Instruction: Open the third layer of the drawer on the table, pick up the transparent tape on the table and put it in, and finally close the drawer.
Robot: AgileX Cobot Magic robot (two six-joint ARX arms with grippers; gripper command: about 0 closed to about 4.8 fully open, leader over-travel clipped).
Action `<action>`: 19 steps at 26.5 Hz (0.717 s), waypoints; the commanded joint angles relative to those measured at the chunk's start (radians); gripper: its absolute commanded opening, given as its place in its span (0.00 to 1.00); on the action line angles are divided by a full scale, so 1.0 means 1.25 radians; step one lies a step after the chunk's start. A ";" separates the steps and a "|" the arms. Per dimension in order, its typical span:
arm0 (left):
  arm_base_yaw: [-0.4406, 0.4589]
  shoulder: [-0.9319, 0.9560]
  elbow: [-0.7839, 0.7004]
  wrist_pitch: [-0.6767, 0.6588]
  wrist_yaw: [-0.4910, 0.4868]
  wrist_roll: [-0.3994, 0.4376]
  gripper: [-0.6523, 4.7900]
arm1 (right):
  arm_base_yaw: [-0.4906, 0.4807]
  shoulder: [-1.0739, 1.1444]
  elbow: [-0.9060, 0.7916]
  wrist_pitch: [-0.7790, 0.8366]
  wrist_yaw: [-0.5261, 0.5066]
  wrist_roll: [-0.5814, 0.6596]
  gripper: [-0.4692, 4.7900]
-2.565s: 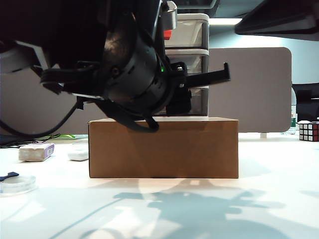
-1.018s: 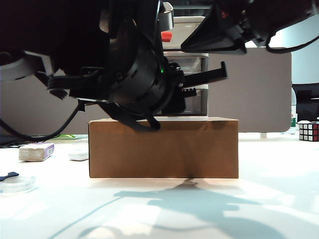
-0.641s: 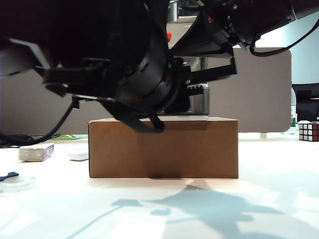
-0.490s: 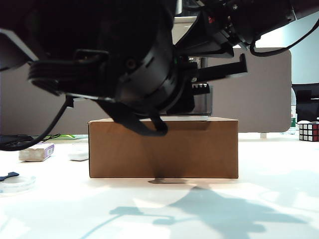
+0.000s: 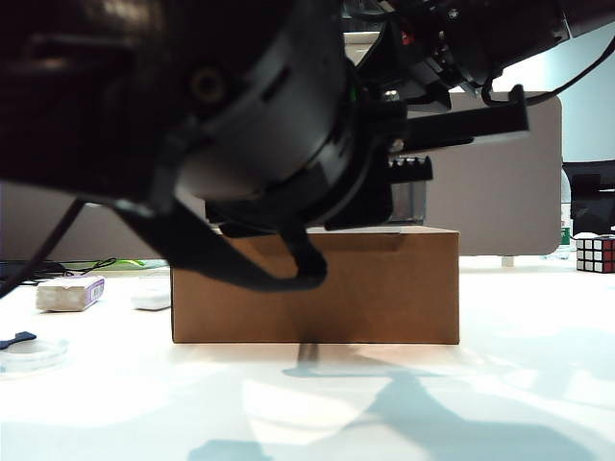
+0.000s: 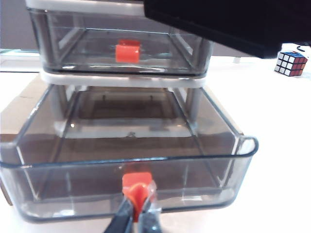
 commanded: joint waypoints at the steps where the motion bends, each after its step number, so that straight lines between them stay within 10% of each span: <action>1: -0.008 -0.003 -0.002 0.009 -0.014 0.003 0.11 | 0.000 0.000 0.004 0.014 0.007 -0.002 0.08; 5: -0.010 -0.003 -0.002 0.009 -0.022 0.002 0.15 | 0.000 0.000 0.004 0.014 0.007 -0.002 0.08; 10: -0.028 -0.003 -0.002 0.014 -0.091 -0.003 0.47 | 0.000 -0.001 0.004 0.013 0.007 -0.002 0.08; 19: -0.173 -0.091 -0.029 0.017 -0.232 0.104 0.38 | 0.000 -0.001 0.004 -0.004 0.005 -0.010 0.08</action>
